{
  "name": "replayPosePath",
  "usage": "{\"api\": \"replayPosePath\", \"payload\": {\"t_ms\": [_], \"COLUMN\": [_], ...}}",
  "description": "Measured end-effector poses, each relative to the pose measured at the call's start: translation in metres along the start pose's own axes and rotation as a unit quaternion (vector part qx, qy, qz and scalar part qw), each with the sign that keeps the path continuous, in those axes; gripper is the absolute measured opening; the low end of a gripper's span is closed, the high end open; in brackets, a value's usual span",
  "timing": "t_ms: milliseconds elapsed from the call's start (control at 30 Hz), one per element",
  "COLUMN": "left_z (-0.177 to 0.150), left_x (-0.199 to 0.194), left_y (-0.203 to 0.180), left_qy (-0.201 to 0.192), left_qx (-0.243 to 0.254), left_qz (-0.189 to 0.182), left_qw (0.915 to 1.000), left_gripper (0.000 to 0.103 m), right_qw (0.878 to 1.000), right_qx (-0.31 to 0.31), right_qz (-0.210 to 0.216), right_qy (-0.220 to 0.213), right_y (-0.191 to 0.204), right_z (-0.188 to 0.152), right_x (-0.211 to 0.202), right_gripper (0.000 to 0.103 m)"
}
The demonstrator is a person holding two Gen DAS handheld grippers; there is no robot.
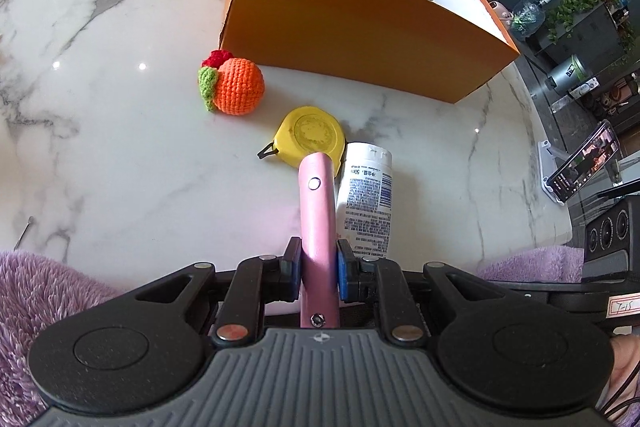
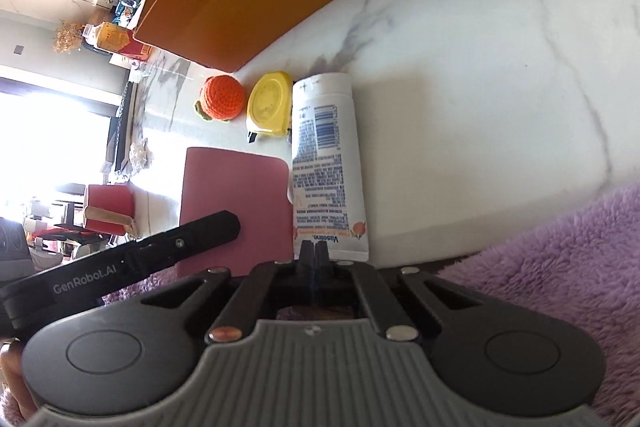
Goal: Organize objects
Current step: 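Lift the Vaseline tube with right tool while left tool holds the wallet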
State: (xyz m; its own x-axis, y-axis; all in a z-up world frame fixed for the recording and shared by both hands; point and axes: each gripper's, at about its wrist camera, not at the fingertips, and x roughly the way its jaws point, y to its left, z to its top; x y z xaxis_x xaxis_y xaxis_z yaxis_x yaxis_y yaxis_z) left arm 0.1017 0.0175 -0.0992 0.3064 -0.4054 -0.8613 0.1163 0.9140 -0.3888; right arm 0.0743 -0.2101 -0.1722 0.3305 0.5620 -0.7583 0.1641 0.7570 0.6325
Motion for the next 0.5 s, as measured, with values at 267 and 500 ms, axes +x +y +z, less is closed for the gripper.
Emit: {"api": "replayPosePath", "payload": {"t_ms": [267,500], "left_z": [0.001,0.002], "left_x": [0.002,0.003], "left_y": [-0.002,0.001], "left_qy": [0.002,0.002], "left_qx": [-0.003,-0.01], "left_qz": [-0.007,-0.014], "left_qw": [1.0,0.9999], "left_gripper": [0.02,0.02], "right_qw": [0.995,0.991], "right_qx": [-0.072,-0.104], "right_qz": [-0.051,-0.057], "right_qy": [-0.055,-0.067], "right_y": [0.011,0.015], "right_z": [0.014,0.019], "right_x": [0.002,0.012], "right_gripper": [0.043,0.038]}}
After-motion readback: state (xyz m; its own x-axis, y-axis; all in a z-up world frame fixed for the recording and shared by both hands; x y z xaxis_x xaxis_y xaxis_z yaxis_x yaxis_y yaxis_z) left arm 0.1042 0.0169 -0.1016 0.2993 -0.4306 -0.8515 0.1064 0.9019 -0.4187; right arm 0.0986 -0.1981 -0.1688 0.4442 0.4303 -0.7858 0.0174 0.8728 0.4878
